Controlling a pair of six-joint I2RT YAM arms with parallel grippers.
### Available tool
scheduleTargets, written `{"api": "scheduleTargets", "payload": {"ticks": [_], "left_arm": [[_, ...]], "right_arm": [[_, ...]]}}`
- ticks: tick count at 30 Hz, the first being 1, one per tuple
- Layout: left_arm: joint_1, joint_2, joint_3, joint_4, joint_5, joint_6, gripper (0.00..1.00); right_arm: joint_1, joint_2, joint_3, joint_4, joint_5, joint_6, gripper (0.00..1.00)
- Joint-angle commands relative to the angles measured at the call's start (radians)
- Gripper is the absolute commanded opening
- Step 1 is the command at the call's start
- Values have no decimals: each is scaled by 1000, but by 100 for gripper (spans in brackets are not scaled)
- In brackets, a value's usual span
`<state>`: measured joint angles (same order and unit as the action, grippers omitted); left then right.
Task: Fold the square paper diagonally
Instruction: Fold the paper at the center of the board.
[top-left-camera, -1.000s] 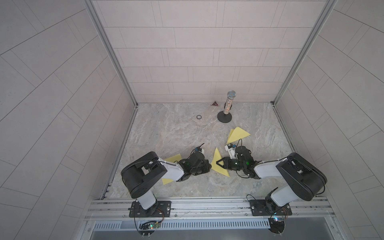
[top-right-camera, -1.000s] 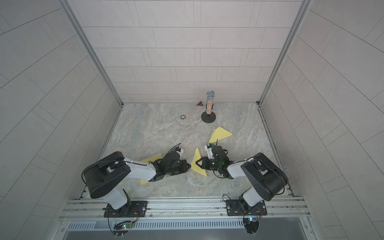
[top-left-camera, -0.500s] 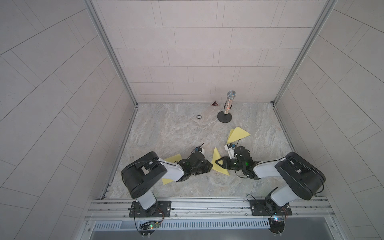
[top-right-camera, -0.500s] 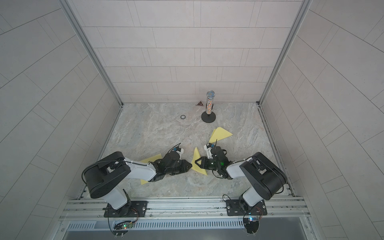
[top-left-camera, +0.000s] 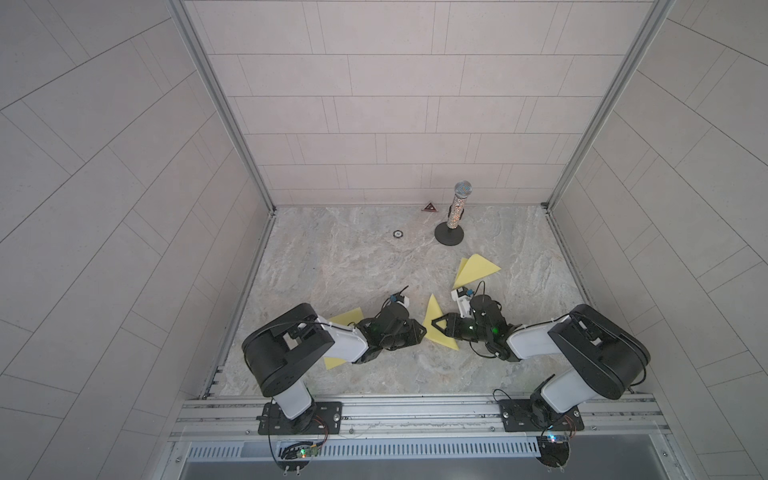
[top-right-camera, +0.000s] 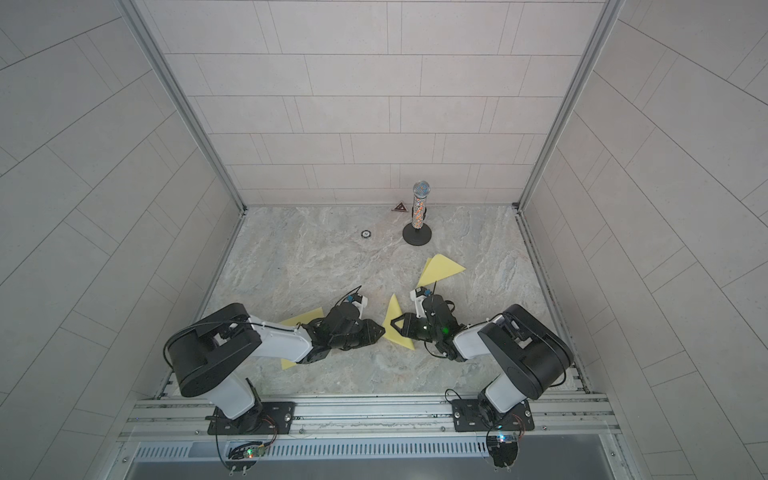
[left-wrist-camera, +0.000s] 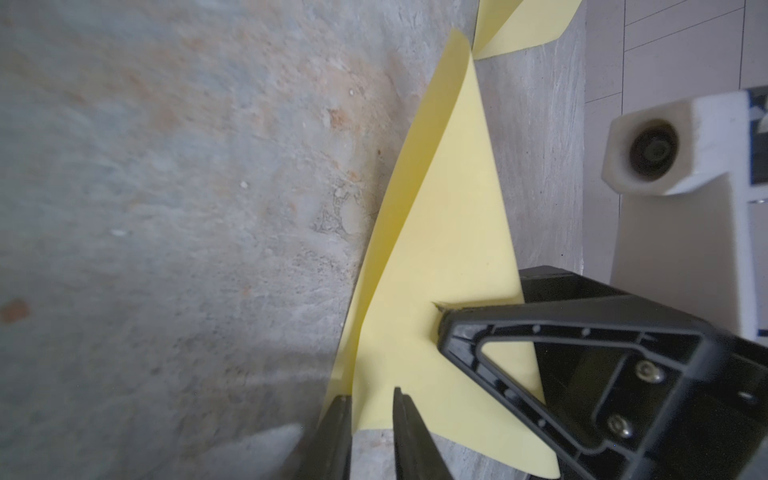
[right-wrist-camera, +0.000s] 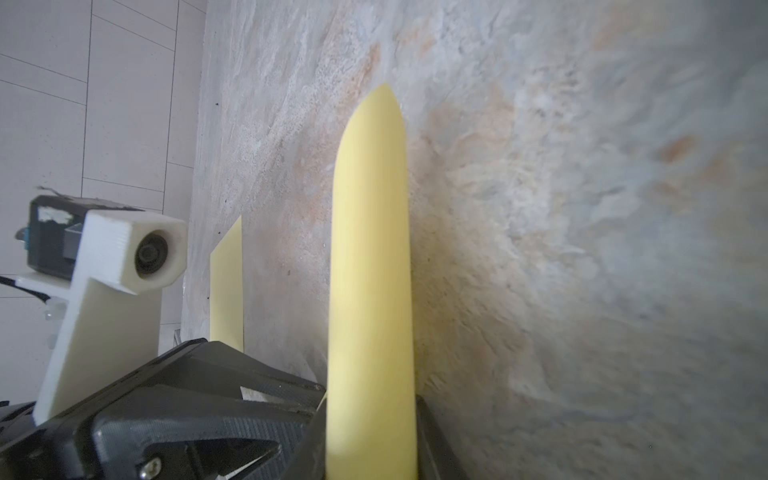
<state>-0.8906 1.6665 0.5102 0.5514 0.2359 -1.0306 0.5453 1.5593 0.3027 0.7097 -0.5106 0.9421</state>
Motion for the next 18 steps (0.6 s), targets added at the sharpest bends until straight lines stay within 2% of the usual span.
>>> {"api": "scheduleTargets", "payload": {"ticks": [1,9,14,18], "left_arm": [[1,41,-37,-122,-36,9,26],[1,41,-39,-120,-36,8,26],[1,41,-38,-121,-38,7,26],[1,41,-38,-120,-37,7,26]], "right_arm": [[3,70,-52,-76,49,37,31],[5,227,-105,178,35,132,32],[5,249,-120,208,41,117,32],[5,213,-120,153,34,76,32]]}}
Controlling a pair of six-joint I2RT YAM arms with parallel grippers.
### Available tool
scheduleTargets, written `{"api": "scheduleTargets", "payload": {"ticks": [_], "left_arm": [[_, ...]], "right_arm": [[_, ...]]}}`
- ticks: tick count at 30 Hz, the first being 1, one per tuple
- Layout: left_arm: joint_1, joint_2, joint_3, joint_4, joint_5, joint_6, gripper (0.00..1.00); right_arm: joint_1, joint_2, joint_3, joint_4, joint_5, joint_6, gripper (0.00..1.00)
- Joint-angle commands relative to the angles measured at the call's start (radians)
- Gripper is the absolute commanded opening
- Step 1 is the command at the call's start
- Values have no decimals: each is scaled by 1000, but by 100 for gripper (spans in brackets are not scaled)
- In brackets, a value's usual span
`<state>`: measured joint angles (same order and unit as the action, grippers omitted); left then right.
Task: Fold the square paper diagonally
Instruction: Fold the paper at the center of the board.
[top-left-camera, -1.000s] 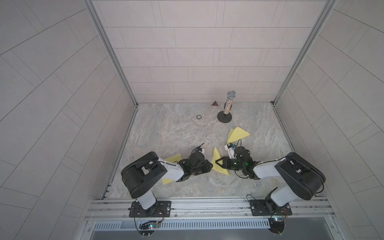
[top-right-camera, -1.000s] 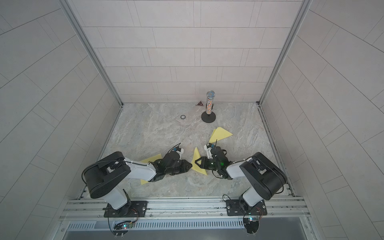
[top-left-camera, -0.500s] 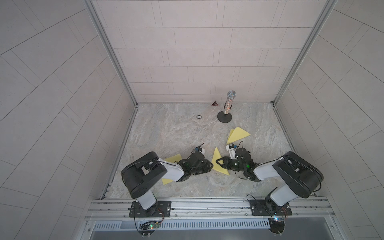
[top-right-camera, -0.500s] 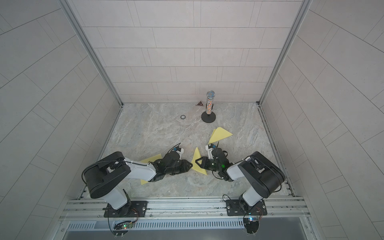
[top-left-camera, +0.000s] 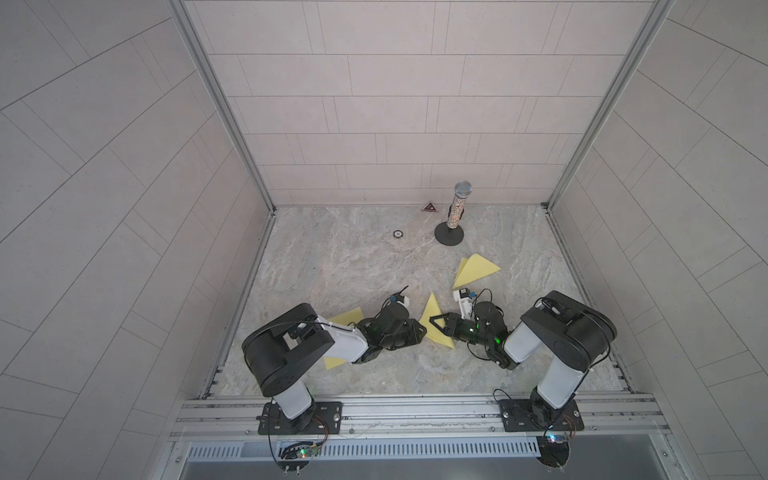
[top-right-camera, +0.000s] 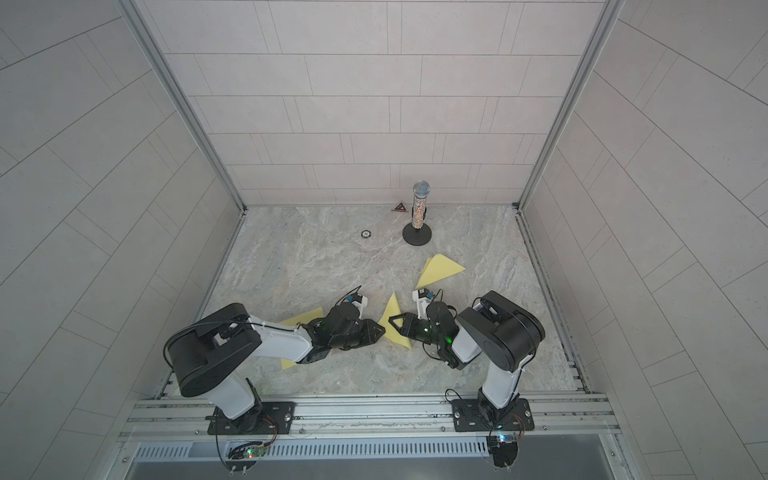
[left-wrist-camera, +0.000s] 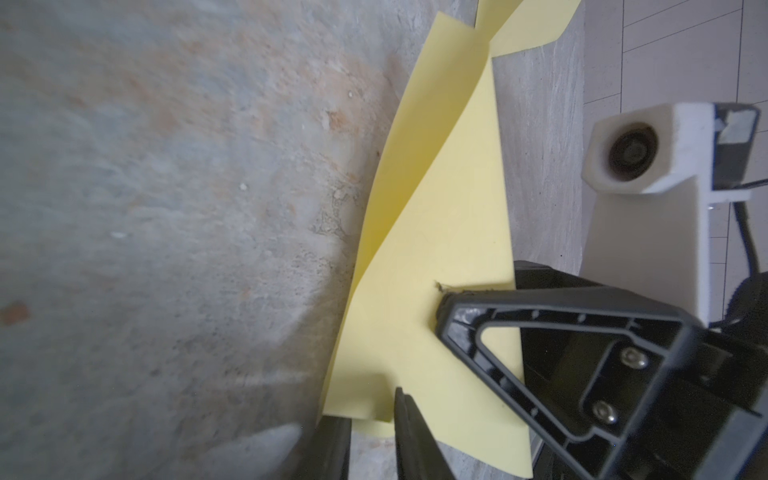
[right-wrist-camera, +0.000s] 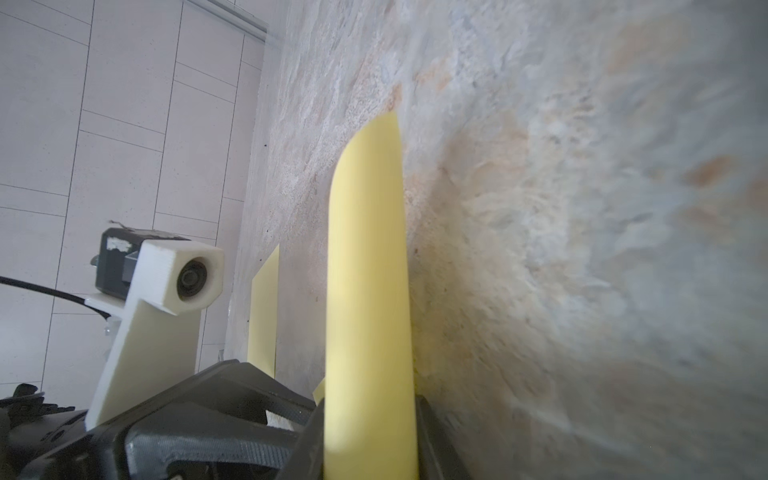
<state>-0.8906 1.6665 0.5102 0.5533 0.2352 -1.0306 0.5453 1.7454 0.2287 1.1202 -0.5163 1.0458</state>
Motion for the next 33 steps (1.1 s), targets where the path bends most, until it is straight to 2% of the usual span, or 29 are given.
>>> {"api": "scheduleTargets", "payload": {"ticks": [1,17,28,33], "left_arm": [[1,41,-38,-122,-36,7,26],[1,42,-37,-124,-34,6,26],[1,41,-37,-126,-36,6,26],[1,42,-37,-125,-37,2,27]], "right_arm": [[4,18,-45,-270,35,-40,32],[-5,1,-51,-322,-16,-105,33],[-37,-78,-12,-481,-47,-190,33],[-37,-52,-8,-437,-77,-174,33]]}}
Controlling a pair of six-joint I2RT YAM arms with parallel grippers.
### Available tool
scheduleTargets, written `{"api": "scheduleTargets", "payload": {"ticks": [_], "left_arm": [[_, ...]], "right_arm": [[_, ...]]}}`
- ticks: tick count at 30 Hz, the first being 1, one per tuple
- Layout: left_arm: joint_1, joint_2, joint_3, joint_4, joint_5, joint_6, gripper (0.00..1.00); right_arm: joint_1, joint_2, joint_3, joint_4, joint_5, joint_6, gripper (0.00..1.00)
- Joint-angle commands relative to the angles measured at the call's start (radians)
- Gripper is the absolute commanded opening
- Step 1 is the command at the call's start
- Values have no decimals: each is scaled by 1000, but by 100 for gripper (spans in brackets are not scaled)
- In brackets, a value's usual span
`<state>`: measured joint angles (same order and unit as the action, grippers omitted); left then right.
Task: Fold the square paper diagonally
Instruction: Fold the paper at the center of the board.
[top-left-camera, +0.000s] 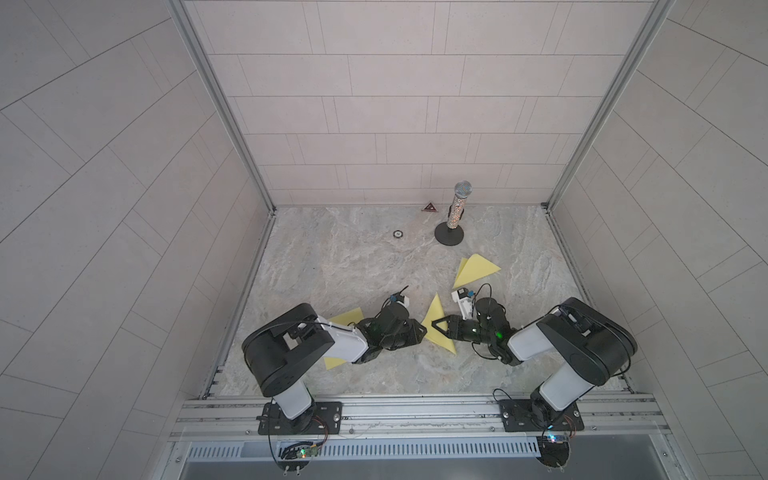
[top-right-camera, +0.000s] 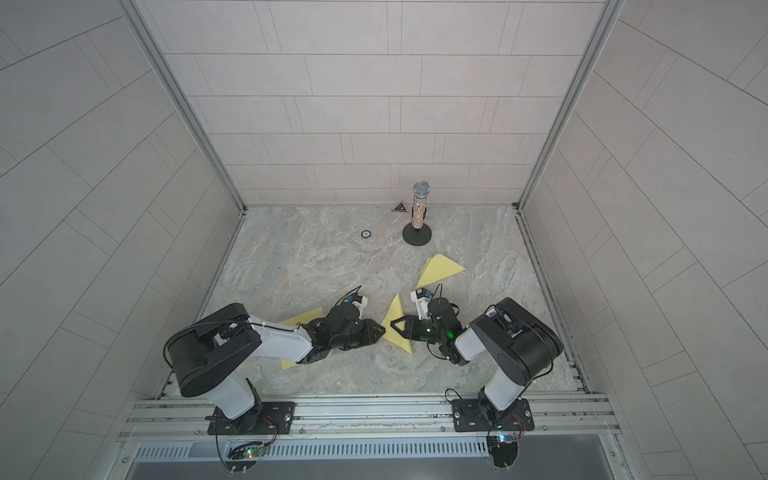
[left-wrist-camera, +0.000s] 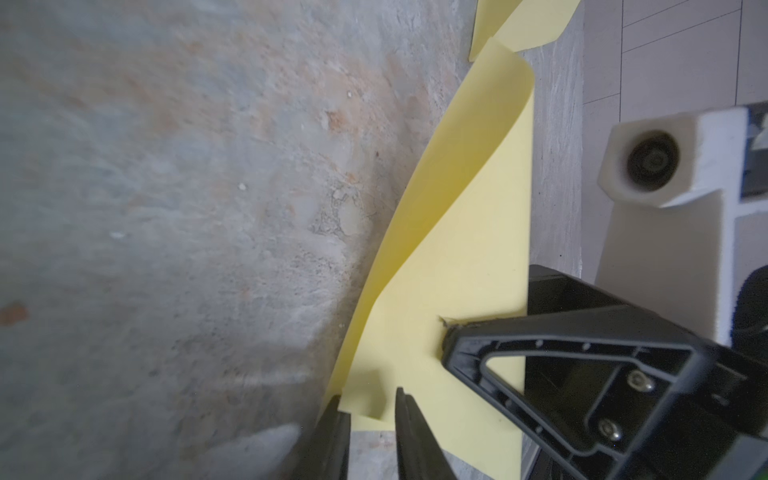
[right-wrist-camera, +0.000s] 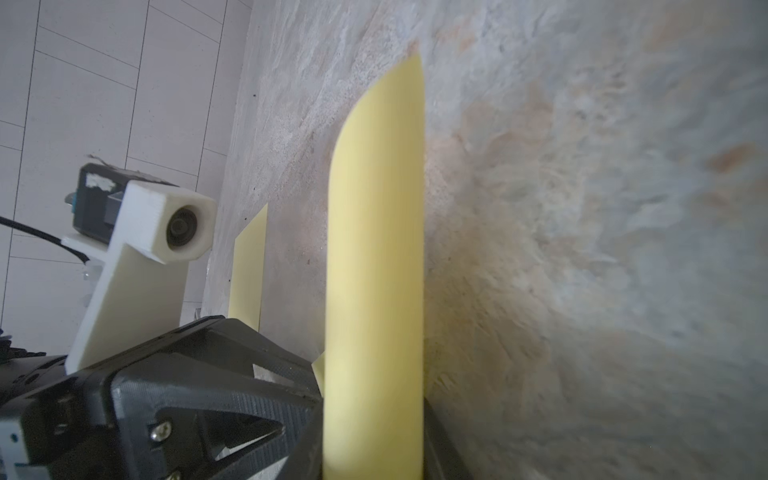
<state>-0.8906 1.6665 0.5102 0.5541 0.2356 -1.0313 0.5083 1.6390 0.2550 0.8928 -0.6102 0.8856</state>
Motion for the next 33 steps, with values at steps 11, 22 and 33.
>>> {"api": "scheduleTargets", "payload": {"ticks": [11,22,33], "left_arm": [[2,40,-32,-140,-40,-10,29],[19,49,-32,-145,-25,-58,29],[21,49,-36,-138,-25,-62,29]], "right_arm": [[0,71,-46,-192,-8,-19,33],[-9,100,-74,-107,-43,42,33],[-45,96,-71,-134,-49,33,34]]}}
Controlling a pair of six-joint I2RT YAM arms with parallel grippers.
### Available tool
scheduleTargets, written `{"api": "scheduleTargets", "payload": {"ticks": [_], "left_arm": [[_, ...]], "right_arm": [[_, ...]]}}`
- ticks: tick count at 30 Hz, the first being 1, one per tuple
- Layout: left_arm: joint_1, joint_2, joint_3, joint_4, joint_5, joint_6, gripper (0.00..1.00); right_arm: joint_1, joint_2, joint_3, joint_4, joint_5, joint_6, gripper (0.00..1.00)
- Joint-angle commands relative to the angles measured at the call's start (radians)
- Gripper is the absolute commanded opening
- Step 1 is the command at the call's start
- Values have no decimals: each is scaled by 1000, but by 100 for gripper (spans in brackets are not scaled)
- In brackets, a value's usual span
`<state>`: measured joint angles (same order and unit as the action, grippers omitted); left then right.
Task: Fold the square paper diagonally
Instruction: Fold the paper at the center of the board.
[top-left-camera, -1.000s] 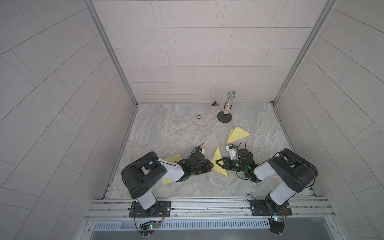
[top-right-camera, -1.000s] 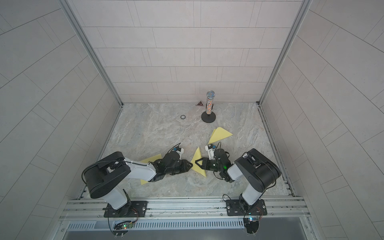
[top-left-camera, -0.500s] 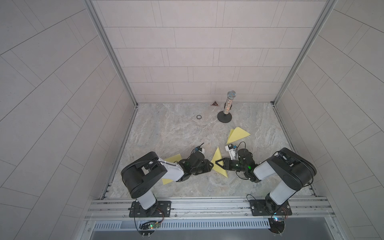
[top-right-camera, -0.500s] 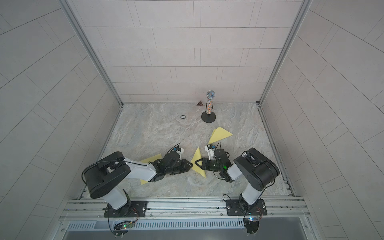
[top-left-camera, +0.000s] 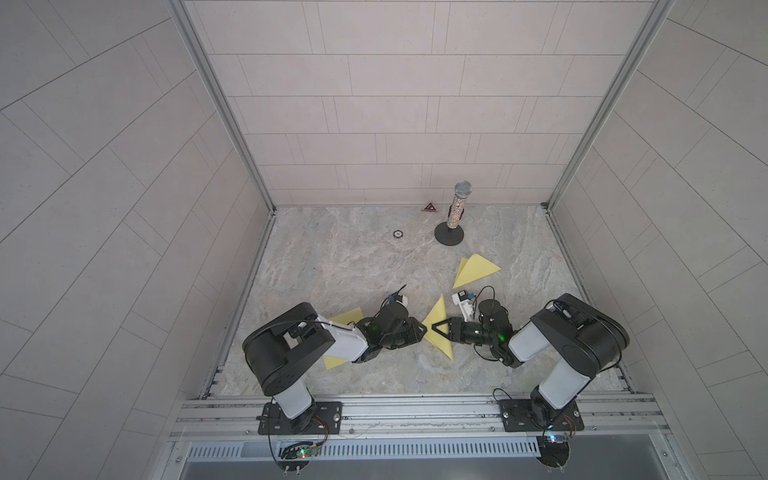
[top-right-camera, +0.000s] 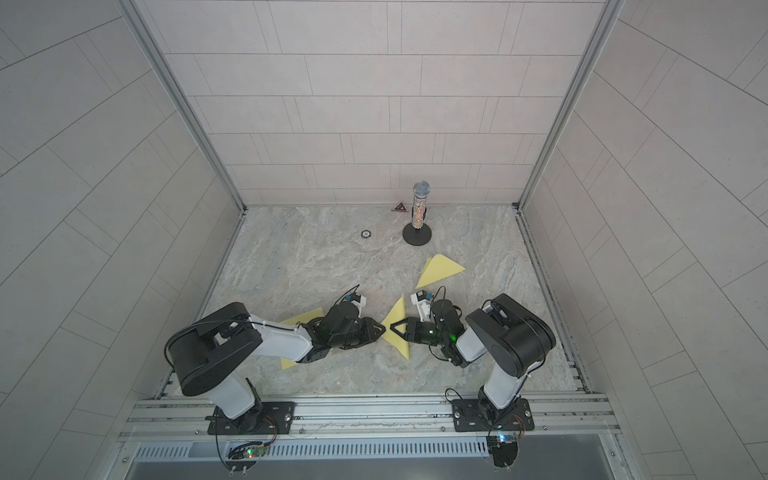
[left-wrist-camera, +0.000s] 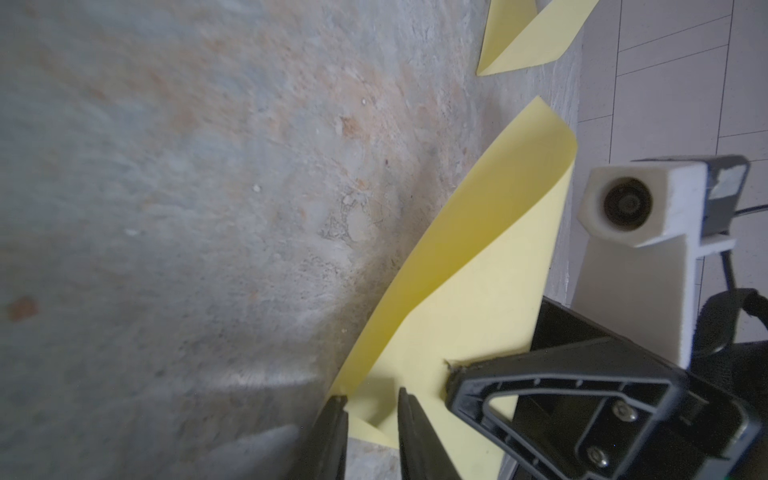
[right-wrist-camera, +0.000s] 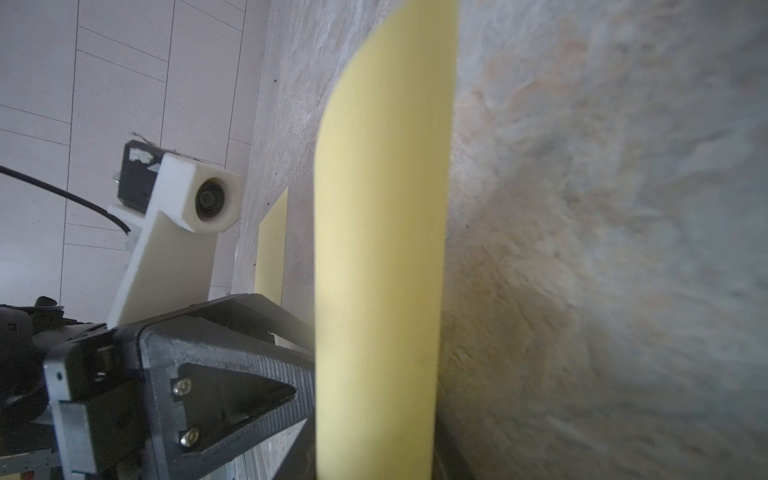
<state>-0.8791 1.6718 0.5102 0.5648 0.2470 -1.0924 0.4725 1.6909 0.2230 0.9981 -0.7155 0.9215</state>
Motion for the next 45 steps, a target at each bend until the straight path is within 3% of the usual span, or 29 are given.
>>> {"api": "scheduleTargets", "payload": {"ticks": [1,7,18,27,33,45], "left_arm": [[10,44,-36,-150,-33,-2,29],[12,42,-36,-154,-31,-3,29],[12,49,-38,-135,-23,9,29],[12,48,-41,-132,-24,8,29],[12,49,-41,-131,-21,9,28],[12,51,-39,-130,-21,11,10]], "right_arm": [[-9,46,-37,-240,51,-3,34],[-11,29,-28,-249,15,21,33],[-9,-96,47,-538,-30,-93,32],[-8,-13,54,-444,-82,-47,32],[-8,-41,64,-542,-18,-102,33],[-8,-49,74,-599,13,-124,35]]}}
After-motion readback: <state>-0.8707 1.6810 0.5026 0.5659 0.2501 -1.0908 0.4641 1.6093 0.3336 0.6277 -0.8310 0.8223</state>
